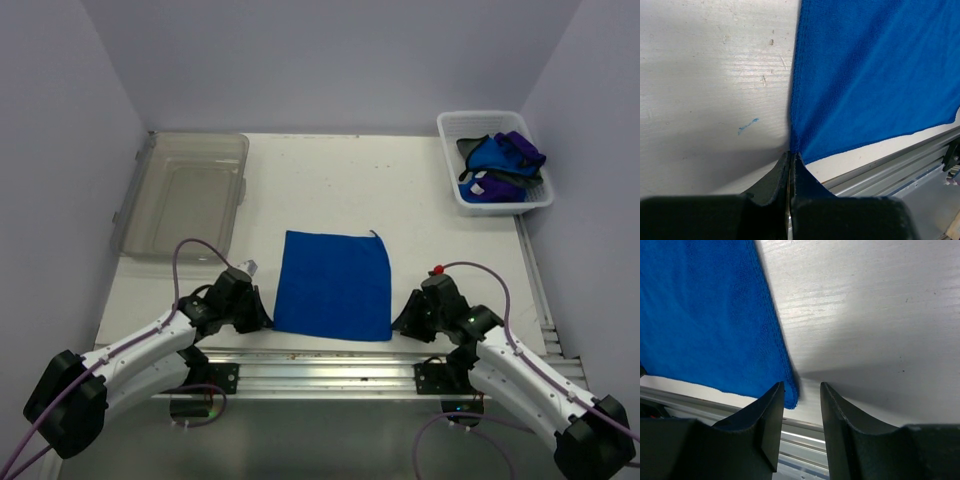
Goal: Roll the towels
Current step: Flatten the towel
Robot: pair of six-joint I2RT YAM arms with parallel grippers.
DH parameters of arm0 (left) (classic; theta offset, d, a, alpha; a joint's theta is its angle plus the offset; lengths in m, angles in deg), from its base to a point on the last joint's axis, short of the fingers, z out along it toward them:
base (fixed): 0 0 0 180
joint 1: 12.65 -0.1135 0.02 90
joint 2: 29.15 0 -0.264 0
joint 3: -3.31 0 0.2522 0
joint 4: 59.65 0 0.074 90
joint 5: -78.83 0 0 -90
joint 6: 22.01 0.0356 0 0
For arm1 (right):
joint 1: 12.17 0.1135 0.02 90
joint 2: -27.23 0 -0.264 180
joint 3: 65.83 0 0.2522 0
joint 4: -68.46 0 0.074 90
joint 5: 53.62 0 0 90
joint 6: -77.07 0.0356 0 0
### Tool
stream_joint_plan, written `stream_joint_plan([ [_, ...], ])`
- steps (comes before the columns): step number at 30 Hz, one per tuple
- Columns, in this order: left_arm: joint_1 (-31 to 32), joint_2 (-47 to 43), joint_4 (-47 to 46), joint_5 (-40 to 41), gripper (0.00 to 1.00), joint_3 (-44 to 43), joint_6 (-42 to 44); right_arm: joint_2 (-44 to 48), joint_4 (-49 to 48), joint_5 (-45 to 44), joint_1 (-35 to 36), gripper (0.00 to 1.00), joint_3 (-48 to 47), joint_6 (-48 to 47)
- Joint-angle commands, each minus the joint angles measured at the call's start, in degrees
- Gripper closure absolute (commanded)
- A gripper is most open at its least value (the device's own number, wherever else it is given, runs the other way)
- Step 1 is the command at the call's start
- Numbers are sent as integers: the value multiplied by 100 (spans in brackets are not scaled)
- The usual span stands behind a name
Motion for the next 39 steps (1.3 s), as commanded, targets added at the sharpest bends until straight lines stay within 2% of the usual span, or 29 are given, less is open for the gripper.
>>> stream_joint_plan([
  [1, 42, -44, 41, 54, 100, -15, -77, -50, 81, 33, 140, 61, 107, 96],
  [12, 34, 35, 33, 71, 100, -41, -77, -120, -59, 33, 430, 59, 239, 132],
  [24, 34, 44, 33, 89, 100, -41, -68, -1059, -112, -836, 1247, 59, 28, 166],
  [32, 34, 17, 50, 106, 100, -24, -59, -1228, -182, -1127, 1380, 79, 63, 386],
  [36, 34, 0, 76, 115, 100, 3, -42, -1096, -121, -1180, 1388, 90, 37, 448],
  [37, 34, 0, 76, 115, 100, 3, -42, -1009, -69, -1206, 1388, 97, 19, 474],
  [39, 34, 0, 85, 115, 100, 3, -42, -851, 89, -1303, 1397, 100, -16, 501],
])
